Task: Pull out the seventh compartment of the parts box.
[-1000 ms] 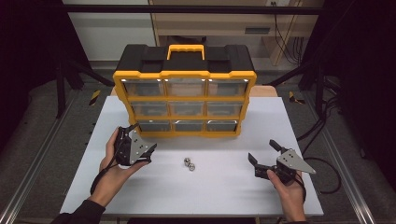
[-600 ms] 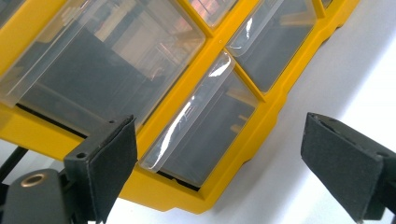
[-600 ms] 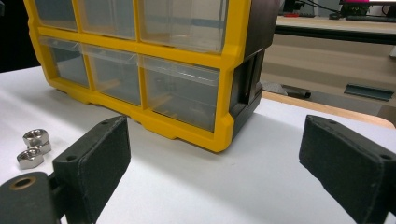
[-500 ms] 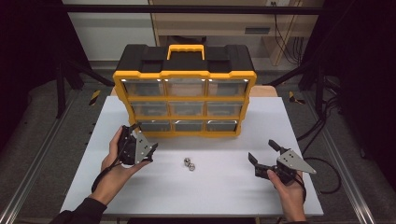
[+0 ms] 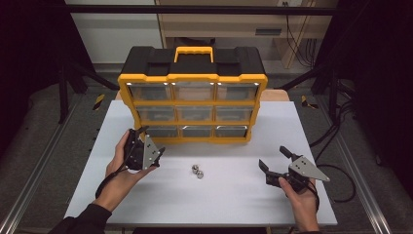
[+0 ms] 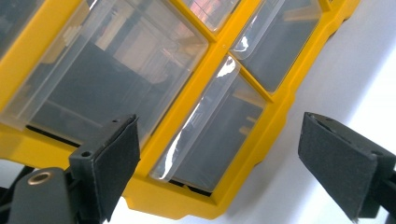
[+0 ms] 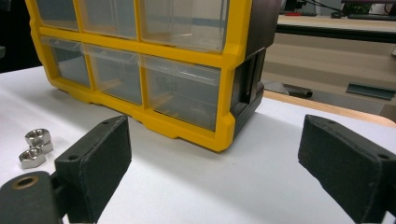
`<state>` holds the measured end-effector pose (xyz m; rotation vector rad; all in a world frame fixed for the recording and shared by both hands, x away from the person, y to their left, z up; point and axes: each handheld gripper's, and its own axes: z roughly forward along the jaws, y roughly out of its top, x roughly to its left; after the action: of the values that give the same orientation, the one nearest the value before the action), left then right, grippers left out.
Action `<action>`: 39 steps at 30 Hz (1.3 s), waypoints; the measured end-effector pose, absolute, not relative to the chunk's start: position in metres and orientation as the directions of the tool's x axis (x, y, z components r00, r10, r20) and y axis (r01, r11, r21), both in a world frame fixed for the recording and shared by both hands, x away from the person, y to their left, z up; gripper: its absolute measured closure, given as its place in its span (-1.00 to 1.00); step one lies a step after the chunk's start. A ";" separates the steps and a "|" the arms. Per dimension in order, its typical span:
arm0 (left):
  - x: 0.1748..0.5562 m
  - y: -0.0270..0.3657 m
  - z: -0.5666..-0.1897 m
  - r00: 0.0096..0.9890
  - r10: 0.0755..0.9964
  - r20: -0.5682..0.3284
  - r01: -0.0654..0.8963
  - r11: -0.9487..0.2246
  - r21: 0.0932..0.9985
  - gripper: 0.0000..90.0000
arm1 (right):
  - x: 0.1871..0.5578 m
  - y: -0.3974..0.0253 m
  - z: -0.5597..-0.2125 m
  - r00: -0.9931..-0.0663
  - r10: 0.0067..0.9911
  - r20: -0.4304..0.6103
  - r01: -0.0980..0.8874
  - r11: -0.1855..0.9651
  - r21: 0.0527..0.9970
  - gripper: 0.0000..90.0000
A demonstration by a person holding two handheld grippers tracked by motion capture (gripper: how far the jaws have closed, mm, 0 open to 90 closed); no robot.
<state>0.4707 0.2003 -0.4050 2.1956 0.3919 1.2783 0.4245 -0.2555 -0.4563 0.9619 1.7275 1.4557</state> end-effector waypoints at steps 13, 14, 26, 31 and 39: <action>0.475 0.195 -0.404 0.487 0.441 0.754 -0.056 -0.845 0.531 -0.72 | 0.425 -0.255 -0.456 -0.506 0.862 -0.034 0.115 0.106 0.988 -0.79; 0.475 0.195 -0.404 0.487 0.441 0.754 -0.056 -0.845 0.531 -0.72 | 0.425 -0.255 -0.456 -0.506 0.862 -0.034 0.115 0.106 0.988 -0.79; 0.478 0.193 -0.408 0.457 0.396 0.797 -0.068 -0.877 0.475 -0.69 | 0.424 -0.255 -0.456 -0.503 0.864 -0.021 0.119 0.093 0.988 -0.82; 0.480 0.190 -0.415 0.438 0.369 0.820 -0.093 -0.888 0.450 -0.61 | 0.425 -0.256 -0.456 -0.498 0.867 -0.021 0.109 0.086 0.990 -0.84; 0.483 0.186 -0.421 0.407 0.315 0.858 -0.120 -0.912 0.391 -0.49 | 0.426 -0.257 -0.457 -0.499 0.866 -0.041 0.094 0.101 0.990 -0.84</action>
<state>0.4830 0.1865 -0.4207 2.2756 0.1670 1.5127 0.4257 -0.2570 -0.4568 0.9477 1.7106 1.4623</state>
